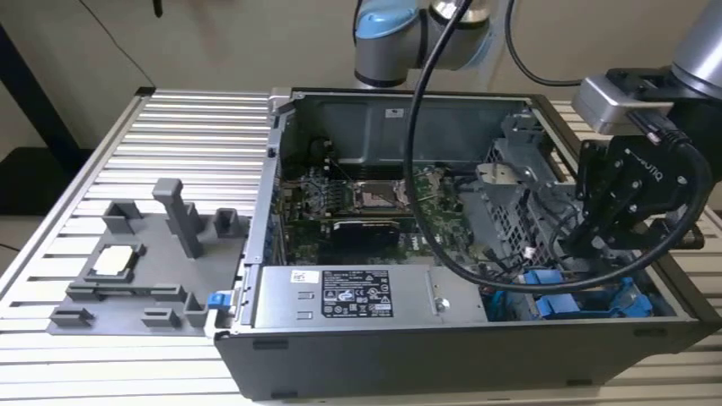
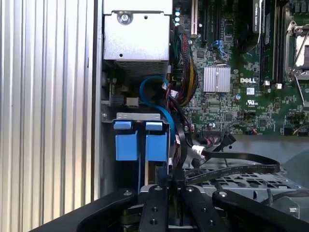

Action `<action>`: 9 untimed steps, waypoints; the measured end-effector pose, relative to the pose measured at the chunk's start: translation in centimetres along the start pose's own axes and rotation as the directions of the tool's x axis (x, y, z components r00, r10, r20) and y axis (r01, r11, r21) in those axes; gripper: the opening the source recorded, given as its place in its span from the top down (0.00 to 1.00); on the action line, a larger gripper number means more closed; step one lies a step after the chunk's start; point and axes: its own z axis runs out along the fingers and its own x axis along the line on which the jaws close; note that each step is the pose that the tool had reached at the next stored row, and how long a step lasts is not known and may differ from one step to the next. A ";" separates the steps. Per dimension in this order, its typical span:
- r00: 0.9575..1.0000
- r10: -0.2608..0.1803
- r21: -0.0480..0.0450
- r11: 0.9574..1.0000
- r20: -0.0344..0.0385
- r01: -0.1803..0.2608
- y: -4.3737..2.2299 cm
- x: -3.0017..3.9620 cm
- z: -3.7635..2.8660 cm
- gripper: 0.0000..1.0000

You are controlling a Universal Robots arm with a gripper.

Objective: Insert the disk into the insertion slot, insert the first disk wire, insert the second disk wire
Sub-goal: 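Insert the second disk wire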

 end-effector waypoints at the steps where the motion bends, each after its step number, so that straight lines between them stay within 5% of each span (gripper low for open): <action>1: 1.000 0.000 -0.001 1.000 0.003 0.000 -0.03 0.16 0.01 0.84; 9: 1.000 0.006 -0.003 1.000 0.018 -0.006 -0.12 1.17 0.17 0.84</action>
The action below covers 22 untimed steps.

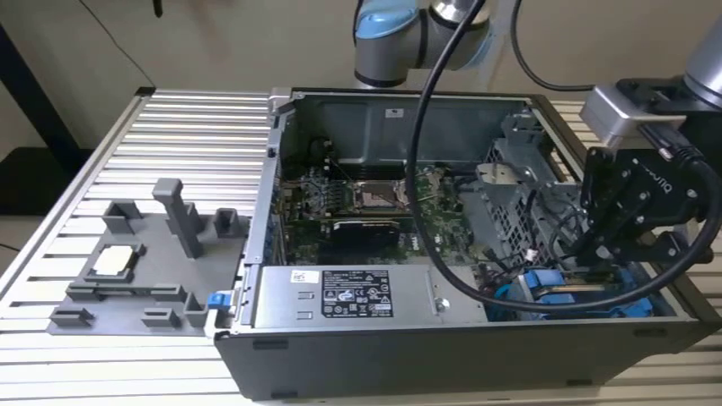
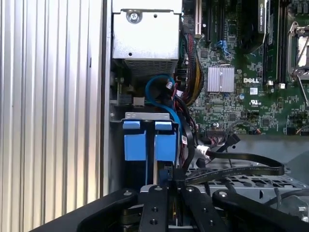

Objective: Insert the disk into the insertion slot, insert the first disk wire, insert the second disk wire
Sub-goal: 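Insert the second disk wire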

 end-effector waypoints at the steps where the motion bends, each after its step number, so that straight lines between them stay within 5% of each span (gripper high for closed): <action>1: 1.000 0.005 0.000 1.000 0.002 -0.005 0.00 0.01 0.03 0.84; 13: 0.998 0.045 0.000 0.999 0.032 -0.045 -0.16 0.13 0.33 0.84; 22: 0.997 0.063 -0.001 0.998 0.040 -0.063 -0.64 0.44 0.69 0.84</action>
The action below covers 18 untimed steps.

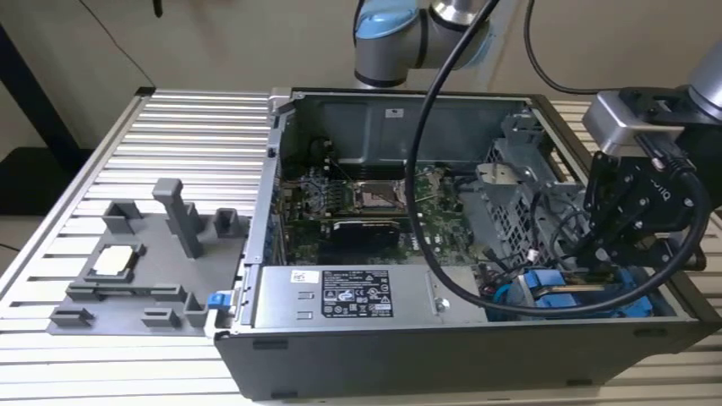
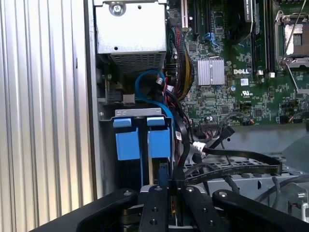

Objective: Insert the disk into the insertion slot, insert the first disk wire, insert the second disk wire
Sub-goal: 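Insert the second disk wire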

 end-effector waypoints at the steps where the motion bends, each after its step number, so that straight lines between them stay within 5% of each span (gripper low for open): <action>1: 1.000 0.002 0.000 1.000 0.000 -0.002 -0.07 0.04 0.03 0.84; 18: 1.000 0.017 0.001 1.000 0.001 -0.017 -0.35 0.21 0.95 0.84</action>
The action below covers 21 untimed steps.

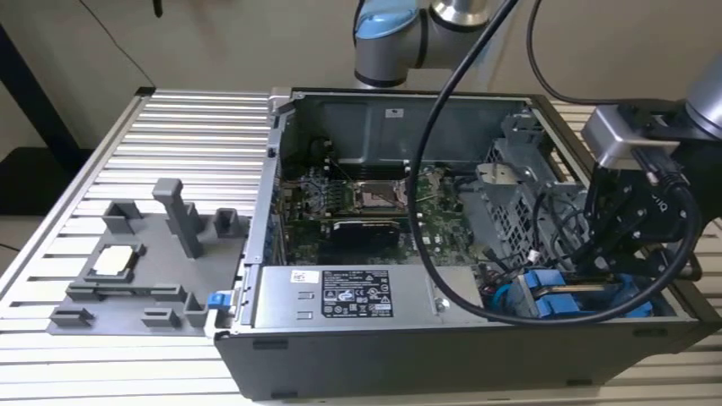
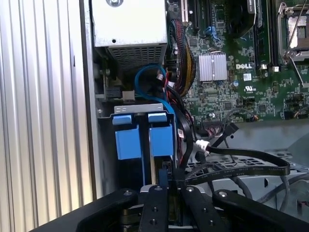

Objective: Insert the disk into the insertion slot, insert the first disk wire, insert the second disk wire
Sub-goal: 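Insert the second disk wire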

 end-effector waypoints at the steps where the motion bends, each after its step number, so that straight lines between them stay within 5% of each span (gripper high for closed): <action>1: 1.000 0.000 0.000 1.000 0.000 0.000 0.00 0.00 0.04 0.84; 21: 0.999 -0.036 -0.002 0.999 0.001 0.036 -0.16 0.02 0.52 0.84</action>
